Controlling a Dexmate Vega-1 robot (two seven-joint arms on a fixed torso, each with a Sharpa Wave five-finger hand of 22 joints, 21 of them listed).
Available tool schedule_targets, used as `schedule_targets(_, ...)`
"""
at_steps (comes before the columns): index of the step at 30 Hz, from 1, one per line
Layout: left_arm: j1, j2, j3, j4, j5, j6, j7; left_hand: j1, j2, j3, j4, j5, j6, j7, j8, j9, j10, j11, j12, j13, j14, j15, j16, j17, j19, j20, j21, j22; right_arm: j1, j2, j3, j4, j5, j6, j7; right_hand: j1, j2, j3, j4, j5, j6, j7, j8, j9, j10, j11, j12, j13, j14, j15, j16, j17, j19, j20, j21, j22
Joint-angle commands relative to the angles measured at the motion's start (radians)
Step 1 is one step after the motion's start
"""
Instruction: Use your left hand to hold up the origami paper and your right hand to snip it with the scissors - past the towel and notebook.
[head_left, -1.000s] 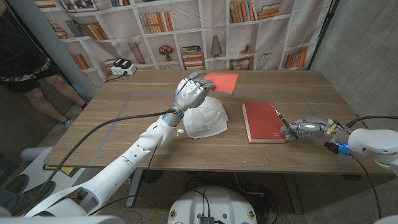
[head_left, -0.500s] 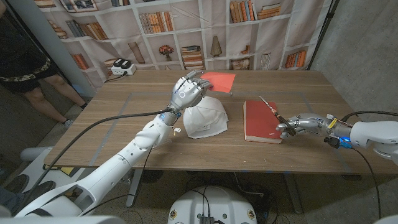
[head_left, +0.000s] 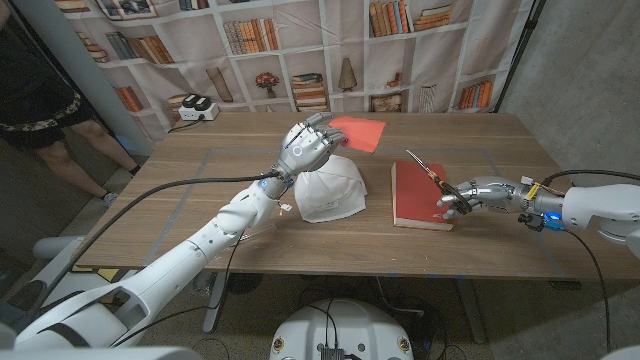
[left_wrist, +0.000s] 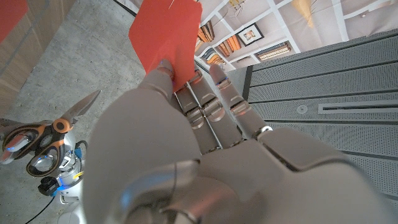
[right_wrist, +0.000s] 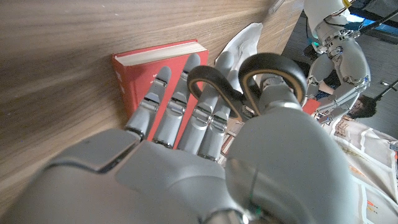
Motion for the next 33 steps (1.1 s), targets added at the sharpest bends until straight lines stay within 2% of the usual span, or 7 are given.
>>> schedule_targets(1,-0.040,0.014,0.049,0.021,-0.006,-0.021,0.000,-0.002,-0.002,0.009,-0.002,0.005,0.005,0.002,0.005,0.001,0.001,-0.003,0.004,0.001,-0.005,-0.003,0.005,0.004,-0.005,-0.122,0.005,0.002,0.031,-0.017,-0.011,0.022,0.049,0.035,0.070,0.049,0.068,0.054,-0.003,0.003,0.032,-0.027,0.003,-0.002,0.071,-0.065,0.011,0.002,0.058,-0.118,0.001,0.002,0.004,-0.002,-0.001,0.004)
schedule_targets(6,-0.041,0.012,0.050,0.028,-0.009,-0.022,0.000,-0.002,-0.002,0.010,-0.002,0.005,0.004,0.003,0.004,0.001,0.001,-0.003,0.004,0.001,-0.005,-0.004,0.006,0.004,-0.006,-0.121,0.005,0.002,0.064,-0.023,-0.039,0.048,0.086,0.052,0.104,0.048,0.068,0.053,-0.001,0.003,0.030,-0.028,-0.001,-0.004,0.070,-0.065,0.011,0.003,0.062,-0.117,0.002,0.003,0.003,-0.003,-0.001,0.004)
schedule_targets(8,-0.041,0.010,0.050,0.031,-0.010,-0.023,0.000,-0.002,-0.002,0.011,-0.002,0.005,0.004,0.002,0.004,0.001,0.002,-0.003,0.004,0.001,-0.005,-0.005,0.006,0.004,-0.006,-0.122,0.005,0.002,0.074,-0.032,-0.050,0.052,0.089,0.058,0.111,0.054,0.066,0.047,-0.003,0.001,0.028,-0.027,-0.006,-0.007,0.068,-0.065,0.012,0.006,0.086,-0.125,0.016,0.011,0.003,-0.003,-0.001,0.005)
schedule_targets(13,-0.043,0.006,0.051,0.038,-0.006,-0.023,0.000,-0.003,-0.002,0.012,-0.002,0.005,0.004,0.003,0.005,0.001,0.001,-0.003,0.004,0.002,-0.005,-0.004,0.006,0.004,-0.006,-0.123,0.006,0.002,0.102,-0.054,-0.078,0.054,0.093,0.065,0.112,0.100,0.074,0.033,-0.013,-0.003,0.014,-0.015,-0.028,-0.019,0.046,-0.061,0.016,0.022,0.136,-0.138,0.071,0.060,-0.003,-0.031,-0.001,0.009)
schedule_targets(19,-0.041,0.004,0.043,0.028,0.005,-0.023,0.000,-0.003,-0.003,0.014,-0.002,0.005,0.002,0.003,0.004,0.001,0.001,-0.003,0.004,0.001,-0.005,-0.004,0.006,0.004,-0.007,-0.122,0.007,0.002,0.122,-0.073,-0.100,0.054,0.094,0.068,0.103,0.104,0.070,0.022,-0.008,-0.006,0.017,-0.015,-0.031,-0.022,0.060,-0.056,0.028,0.032,0.142,-0.133,0.084,0.074,-0.002,-0.034,0.000,0.011)
schedule_targets(29,-0.038,0.007,0.044,0.015,0.010,-0.006,0.000,-0.005,-0.004,0.017,-0.002,0.005,0.002,0.003,0.005,0.001,0.001,-0.003,0.004,0.001,-0.005,-0.003,0.006,0.004,-0.007,-0.122,0.008,0.002,0.142,-0.069,-0.148,0.084,0.103,0.119,0.093,0.021,0.022,-0.046,0.032,-0.026,0.078,-0.030,-0.016,-0.032,0.118,-0.055,0.067,0.063,0.146,-0.115,0.099,0.093,0.010,-0.022,0.006,0.012)
schedule_targets(33,-0.037,0.009,0.047,0.010,0.008,0.005,0.000,-0.005,-0.004,0.018,-0.002,0.005,0.002,0.003,0.005,0.001,0.001,-0.003,0.003,0.002,-0.006,-0.004,0.006,0.004,-0.008,-0.122,0.008,0.002,0.155,-0.074,-0.174,0.096,0.103,0.134,0.088,-0.082,-0.016,-0.099,0.076,-0.020,0.088,-0.027,-0.021,-0.047,0.129,-0.058,0.082,0.088,0.149,-0.115,0.089,0.086,0.014,-0.017,0.007,0.011)
